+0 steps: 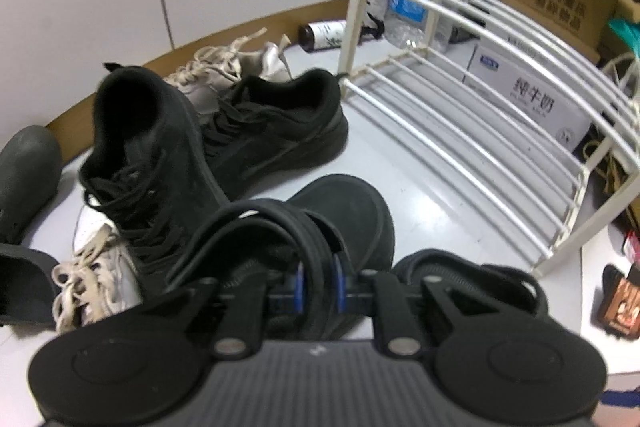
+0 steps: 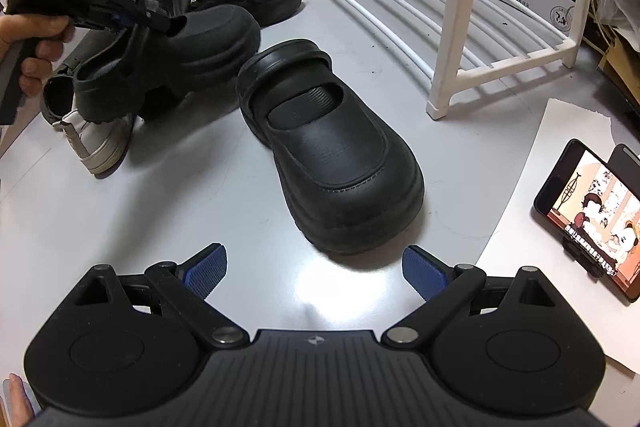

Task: Organize scattered shoes
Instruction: 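Lift the black clog with the left tool and carry it toward the rack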

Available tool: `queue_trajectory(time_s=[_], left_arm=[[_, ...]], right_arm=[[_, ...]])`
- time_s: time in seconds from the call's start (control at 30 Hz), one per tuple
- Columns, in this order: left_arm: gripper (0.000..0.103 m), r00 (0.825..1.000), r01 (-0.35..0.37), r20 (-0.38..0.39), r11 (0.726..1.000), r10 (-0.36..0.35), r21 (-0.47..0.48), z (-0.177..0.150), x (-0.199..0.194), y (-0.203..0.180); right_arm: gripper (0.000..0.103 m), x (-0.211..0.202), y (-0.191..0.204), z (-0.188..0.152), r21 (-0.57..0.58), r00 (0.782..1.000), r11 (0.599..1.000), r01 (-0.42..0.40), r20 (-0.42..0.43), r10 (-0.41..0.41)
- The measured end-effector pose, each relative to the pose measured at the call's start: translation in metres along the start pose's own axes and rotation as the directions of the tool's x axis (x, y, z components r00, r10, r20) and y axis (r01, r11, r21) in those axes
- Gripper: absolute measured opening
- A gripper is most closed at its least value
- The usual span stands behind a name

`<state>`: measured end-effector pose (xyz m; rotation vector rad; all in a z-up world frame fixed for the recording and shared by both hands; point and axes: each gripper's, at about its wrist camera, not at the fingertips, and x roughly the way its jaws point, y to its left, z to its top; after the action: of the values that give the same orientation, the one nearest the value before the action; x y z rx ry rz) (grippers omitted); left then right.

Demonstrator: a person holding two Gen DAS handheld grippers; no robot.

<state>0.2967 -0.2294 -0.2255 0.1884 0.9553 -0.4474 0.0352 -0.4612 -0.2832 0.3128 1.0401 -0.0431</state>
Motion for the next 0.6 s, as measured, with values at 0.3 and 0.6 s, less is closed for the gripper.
queue_trajectory(time_s=[0.3, 0.6], left_arm=[[0.015, 0.999, 0.024, 0.028, 1.000, -0.024, -0.011, -0.001, -0.039, 0.017], [0.015, 0.998, 0.066, 0.022, 0.998, -0.065, -0.022, -0.018, -0.080, 0.030]], right_arm=[[0.098, 0.000, 0.004, 0.004, 0.000, 1.000, 1.000, -0.001, 0.017, 0.001], [0.098, -0.005, 0.016, 0.016, -0.028, 0.999, 0.999, -0.024, 0.040, 0.025]])
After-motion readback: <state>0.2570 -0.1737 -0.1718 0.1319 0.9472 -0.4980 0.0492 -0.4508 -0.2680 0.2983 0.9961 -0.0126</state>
